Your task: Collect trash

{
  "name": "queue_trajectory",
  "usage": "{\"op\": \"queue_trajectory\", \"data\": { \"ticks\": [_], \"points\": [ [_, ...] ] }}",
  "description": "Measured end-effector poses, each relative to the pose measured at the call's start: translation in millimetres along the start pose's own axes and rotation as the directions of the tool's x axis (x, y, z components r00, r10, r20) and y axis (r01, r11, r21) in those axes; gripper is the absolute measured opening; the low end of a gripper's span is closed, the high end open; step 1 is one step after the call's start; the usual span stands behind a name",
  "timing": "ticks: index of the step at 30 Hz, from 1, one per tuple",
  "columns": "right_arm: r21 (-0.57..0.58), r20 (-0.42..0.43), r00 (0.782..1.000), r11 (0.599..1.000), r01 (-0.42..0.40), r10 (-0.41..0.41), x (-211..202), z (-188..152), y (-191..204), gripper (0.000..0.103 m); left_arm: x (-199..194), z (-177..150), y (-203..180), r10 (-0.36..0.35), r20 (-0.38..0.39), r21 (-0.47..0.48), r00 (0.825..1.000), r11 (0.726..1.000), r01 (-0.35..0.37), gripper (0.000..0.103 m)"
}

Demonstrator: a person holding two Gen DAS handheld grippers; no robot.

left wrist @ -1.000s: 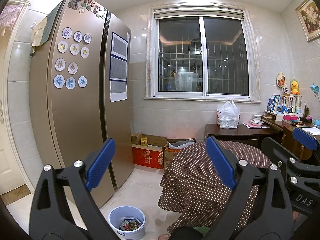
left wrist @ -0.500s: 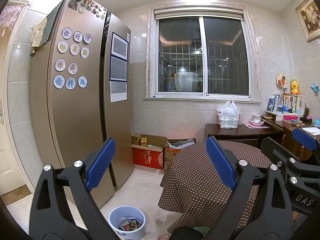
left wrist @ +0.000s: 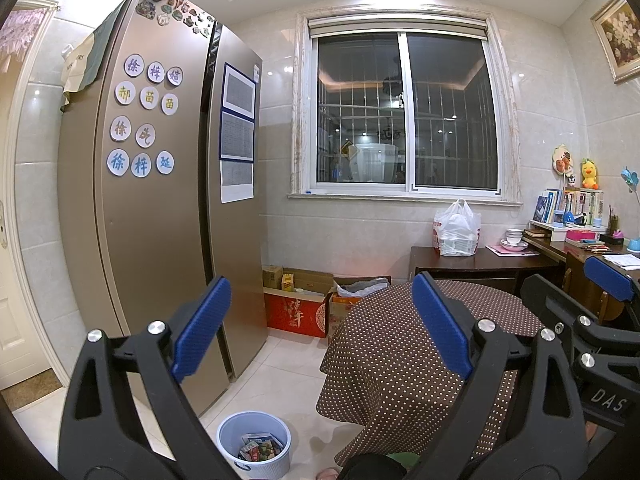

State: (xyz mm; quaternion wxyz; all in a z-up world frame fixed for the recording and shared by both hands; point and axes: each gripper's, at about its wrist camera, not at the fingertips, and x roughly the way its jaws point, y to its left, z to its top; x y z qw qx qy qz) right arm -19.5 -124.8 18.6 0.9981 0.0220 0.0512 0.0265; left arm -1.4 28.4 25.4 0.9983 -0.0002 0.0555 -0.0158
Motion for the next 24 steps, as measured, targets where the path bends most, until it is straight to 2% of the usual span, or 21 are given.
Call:
{"op": "queue_trajectory", "data": {
  "ticks": [17,24],
  "points": [
    [0.007,-0.016,1.000,1.000,-0.009,0.009,1.1,-4.5,13.5,0.097,3.3,-10.9,3.6,-0.003,-0.018,-0.003,1.000,1.000,0.003,0.090],
    [0.017,-0.064,0.998,1.000,-0.020,0.021,18.7,-9.1,17.0,0.097,14.1,-19.9,2.4,-0.001,-0.065,-0.002,0.998,1.000,0.001,0.091]
  ]
}}
